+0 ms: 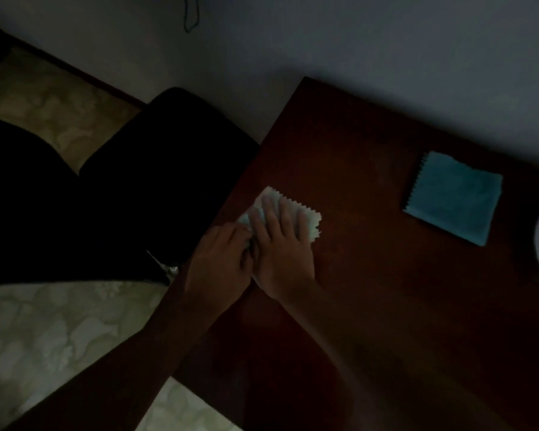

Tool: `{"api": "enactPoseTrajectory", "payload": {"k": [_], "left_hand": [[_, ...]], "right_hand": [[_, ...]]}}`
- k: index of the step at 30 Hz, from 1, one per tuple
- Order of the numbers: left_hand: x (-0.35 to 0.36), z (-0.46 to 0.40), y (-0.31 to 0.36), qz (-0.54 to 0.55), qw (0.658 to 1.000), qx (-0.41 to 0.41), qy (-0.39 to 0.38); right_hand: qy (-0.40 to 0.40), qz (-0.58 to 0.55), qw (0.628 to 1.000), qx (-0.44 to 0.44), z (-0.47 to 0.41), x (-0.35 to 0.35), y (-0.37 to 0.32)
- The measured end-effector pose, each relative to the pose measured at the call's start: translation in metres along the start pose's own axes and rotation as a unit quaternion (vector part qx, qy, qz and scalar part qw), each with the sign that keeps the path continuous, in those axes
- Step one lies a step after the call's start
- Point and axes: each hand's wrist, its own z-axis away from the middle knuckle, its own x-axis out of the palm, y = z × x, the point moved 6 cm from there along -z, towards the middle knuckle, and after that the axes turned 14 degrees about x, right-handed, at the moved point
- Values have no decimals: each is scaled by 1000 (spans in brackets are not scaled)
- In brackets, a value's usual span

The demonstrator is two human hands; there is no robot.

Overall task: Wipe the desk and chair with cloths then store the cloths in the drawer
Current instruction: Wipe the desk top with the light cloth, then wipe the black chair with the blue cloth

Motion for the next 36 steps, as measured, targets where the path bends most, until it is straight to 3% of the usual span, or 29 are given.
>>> {"api": "enactPoseTrajectory", "payload": {"k": [7, 13, 17, 19, 23, 25, 30, 33, 36], "left_hand": [[-7, -31, 7, -70, 989, -8, -133], [21, -87, 48, 29, 976, 84, -197], [31, -127, 71, 59, 974, 122, -180], [38, -144, 81, 70, 971, 129, -186], [52, -175, 98, 42, 971, 145, -186], [56, -189, 109, 17, 969, 171, -176], [75, -207, 126, 7, 969, 185, -162], [87, -195, 123, 19, 976, 139, -167], [90, -182, 118, 23, 980, 111, -162]], "right_hand": [[-22, -11, 997, -75, -17, -7, 13], [-27, 26, 996, -81, -53, -33, 86], [-30, 4, 999, -31, -79, -61, 138], [10, -20, 1000, -9, -82, -79, 156], [186, -78, 977, 74, -63, -115, 199], [213, -93, 965, 123, -50, -120, 219], [152, -36, 967, 203, -21, -100, 252], [80, -24, 971, 224, -3, -81, 257], [74, -23, 971, 228, 14, -70, 250]]}}
